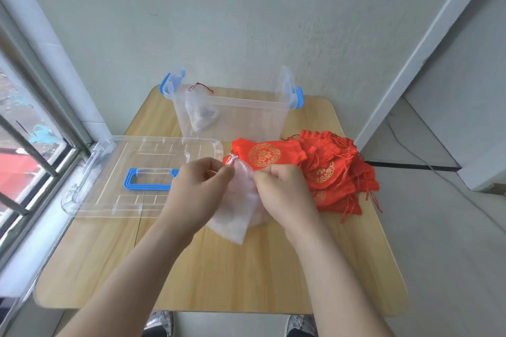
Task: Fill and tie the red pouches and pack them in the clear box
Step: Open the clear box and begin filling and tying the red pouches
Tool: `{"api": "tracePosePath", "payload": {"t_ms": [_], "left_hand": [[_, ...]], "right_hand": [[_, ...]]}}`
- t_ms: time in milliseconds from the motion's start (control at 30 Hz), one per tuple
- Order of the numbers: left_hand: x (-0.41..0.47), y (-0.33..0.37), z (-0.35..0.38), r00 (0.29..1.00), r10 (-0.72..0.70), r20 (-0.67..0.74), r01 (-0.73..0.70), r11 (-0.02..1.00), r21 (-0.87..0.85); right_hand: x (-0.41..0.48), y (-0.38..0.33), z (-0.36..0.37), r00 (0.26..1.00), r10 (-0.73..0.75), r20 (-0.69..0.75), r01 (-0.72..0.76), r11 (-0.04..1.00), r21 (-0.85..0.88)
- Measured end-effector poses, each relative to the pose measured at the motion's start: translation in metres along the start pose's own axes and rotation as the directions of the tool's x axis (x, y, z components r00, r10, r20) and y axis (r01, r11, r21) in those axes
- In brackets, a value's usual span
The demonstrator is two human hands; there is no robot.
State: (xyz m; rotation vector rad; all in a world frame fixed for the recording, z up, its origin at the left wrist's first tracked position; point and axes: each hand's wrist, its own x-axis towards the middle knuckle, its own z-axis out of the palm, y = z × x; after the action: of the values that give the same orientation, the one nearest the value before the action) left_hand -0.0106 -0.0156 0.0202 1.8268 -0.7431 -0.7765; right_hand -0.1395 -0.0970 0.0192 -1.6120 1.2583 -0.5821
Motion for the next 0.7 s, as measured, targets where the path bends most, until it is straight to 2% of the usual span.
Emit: {"api": "tracePosePath", "payload": {"t_ms": [100, 200, 300, 433, 533, 633, 700], "left_hand": [[0.008, -0.003, -0.004, 1.000, -0.011, -0.007, 0.011, 1.000, 0.024], [0.015, -0.002, -0.009, 0.999, -0.006, -0.035, 0.005, 0.999, -0.042], [0.017, 0.003, -0.011, 0.999, 0.026, -0.043, -0.029, 0.996, -0.079], [0.020, 0.003, -0.013, 0.992, 0.126, -0.021, -0.128, 0.984, -0.124], [0.022, 0.003, -0.013, 0.978, 0.209, 0.011, -0.207, 0.973, -0.102], [0.022, 0.004, -0.014, 0.958, 0.272, 0.095, -0.265, 0.961, -0.075], [0.021, 0.004, -0.014, 0.942, 0.312, 0.120, -0.309, 0.950, -0.048]], "right_hand": [[0.008, 0.005, 0.000, 0.999, 0.052, 0.014, -0.045, 0.946, -0.321], [0.016, 0.012, 0.001, 0.995, 0.081, 0.063, -0.043, 0.883, -0.467], [0.018, 0.002, 0.000, 0.995, -0.017, 0.097, 0.065, 0.854, -0.517], [0.016, -0.017, 0.000, 0.980, -0.197, -0.043, 0.127, 0.769, -0.627], [0.023, -0.026, 0.004, 0.927, -0.364, -0.093, 0.267, 0.812, -0.520], [0.026, -0.034, 0.008, 0.922, -0.386, -0.014, 0.377, 0.907, -0.186], [0.022, -0.037, 0.008, 0.908, -0.417, 0.037, 0.419, 0.903, -0.101]]}}
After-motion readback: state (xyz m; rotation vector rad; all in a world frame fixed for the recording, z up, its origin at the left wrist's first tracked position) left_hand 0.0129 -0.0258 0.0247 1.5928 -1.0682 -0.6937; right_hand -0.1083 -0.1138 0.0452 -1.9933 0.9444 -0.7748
